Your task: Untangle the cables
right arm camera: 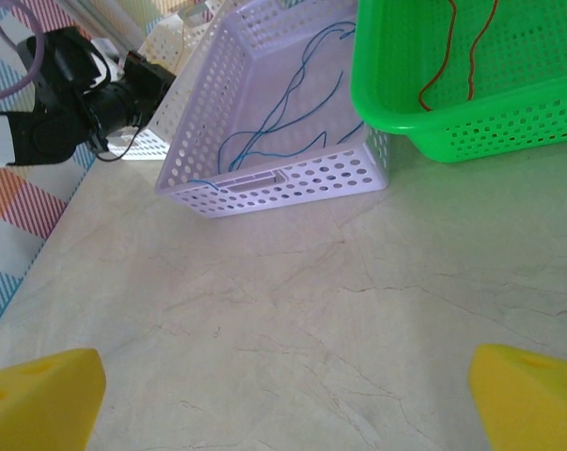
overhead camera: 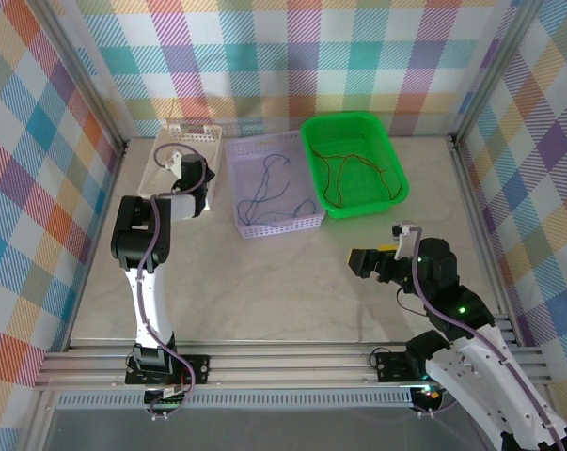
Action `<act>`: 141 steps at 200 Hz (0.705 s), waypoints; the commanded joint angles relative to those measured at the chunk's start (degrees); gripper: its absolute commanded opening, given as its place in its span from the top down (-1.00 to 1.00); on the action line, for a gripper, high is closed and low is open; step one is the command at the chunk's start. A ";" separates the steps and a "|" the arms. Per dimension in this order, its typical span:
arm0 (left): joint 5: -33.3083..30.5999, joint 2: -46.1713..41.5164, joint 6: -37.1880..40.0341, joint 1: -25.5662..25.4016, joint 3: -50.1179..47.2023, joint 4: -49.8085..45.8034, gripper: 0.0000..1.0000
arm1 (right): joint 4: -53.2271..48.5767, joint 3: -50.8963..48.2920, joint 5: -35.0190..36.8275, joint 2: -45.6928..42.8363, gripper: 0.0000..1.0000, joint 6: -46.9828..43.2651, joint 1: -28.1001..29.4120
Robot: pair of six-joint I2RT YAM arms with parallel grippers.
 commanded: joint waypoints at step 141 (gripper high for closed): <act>11.50 -5.82 -9.94 2.63 20.24 -29.69 -0.59 | 1.80 1.24 -3.34 -0.43 -1.00 -1.14 -0.05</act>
